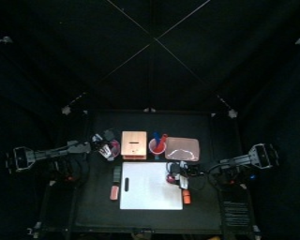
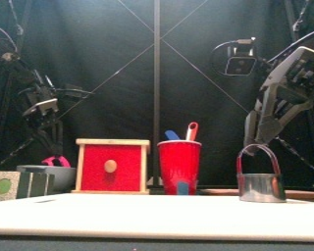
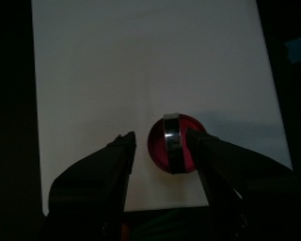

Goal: Get the cutter from the drawer then cut the dough then place the extra dough in the bowl
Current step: Place the extra dough in the bowl

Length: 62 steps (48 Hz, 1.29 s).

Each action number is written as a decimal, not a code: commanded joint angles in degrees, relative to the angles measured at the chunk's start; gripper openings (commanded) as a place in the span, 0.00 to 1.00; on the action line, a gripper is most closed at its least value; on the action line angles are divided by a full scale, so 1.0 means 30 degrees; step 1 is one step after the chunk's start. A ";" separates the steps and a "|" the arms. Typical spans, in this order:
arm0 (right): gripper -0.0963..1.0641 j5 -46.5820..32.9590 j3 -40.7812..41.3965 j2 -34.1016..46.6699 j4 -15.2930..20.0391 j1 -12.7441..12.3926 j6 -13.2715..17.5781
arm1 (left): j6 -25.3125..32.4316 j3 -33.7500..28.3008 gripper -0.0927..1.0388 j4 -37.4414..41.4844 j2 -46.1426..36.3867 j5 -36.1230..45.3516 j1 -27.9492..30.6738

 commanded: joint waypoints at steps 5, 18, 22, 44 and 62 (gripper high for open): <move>0.80 -0.0059 -0.0264 -0.0264 0.0059 0.0029 0.0059 | -0.0029 -0.0146 0.81 -0.0059 -0.0059 0.0029 0.0059; 0.80 -0.0059 -0.0205 -0.0264 0.0205 0.0029 0.0029 | -0.0029 0.0117 0.88 -0.0615 -0.0381 -0.0059 0.0498; 0.80 -0.0059 -0.0205 -0.0264 0.0205 0.0029 0.0029 | -0.0029 0.0234 0.88 -0.0850 -0.0615 -0.0088 0.0557; 0.80 -0.0352 -0.0820 -0.0498 -0.0410 0.0088 -0.0029 | 0.0234 0.1084 0.87 -0.1787 -0.3633 -0.5654 0.0410; 0.80 -0.3926 -0.0410 -0.1582 -0.2285 -0.0059 -0.0059 | 0.1260 0.3486 0.87 0.0029 -0.4248 -1.4297 -0.1787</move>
